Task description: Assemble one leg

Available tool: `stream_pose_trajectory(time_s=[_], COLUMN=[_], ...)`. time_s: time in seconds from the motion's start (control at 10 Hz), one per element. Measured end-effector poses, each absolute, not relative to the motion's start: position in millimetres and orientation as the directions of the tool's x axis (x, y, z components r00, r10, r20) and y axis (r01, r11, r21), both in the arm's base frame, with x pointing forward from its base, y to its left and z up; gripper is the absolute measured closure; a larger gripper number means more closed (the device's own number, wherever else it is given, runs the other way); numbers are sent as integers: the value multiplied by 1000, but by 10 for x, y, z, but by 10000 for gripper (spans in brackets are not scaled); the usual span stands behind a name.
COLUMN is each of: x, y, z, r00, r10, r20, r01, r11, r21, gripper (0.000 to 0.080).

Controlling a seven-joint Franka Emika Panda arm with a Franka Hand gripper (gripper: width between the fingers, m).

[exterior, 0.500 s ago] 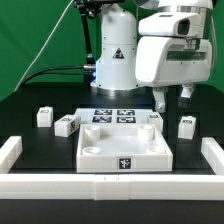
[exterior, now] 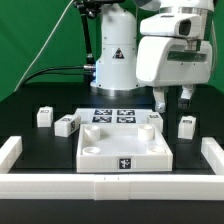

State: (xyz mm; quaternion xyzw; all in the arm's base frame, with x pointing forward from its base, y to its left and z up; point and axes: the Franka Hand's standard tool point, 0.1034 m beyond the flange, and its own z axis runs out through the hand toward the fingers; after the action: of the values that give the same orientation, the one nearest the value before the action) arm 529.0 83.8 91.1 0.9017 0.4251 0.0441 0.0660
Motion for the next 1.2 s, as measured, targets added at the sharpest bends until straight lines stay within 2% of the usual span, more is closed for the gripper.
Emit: stream_pose_trajectory(time_s=[0.2, 0.3, 0.5, 0.7, 1.2], x=[5276, 5176, 4886, 4739, 4741], y=[840, 844, 708, 445, 445], z=[902, 845, 690, 577, 577], r00=[620, 578, 425, 291, 293], r10=[784, 816, 905, 956, 956], r20=[23, 25, 20, -33, -32], r01=[772, 804, 894, 952, 951], r11=[-616, -574, -423, -286, -288], r21=[158, 154, 148, 114, 114], gripper=[150, 150, 150, 150, 150])
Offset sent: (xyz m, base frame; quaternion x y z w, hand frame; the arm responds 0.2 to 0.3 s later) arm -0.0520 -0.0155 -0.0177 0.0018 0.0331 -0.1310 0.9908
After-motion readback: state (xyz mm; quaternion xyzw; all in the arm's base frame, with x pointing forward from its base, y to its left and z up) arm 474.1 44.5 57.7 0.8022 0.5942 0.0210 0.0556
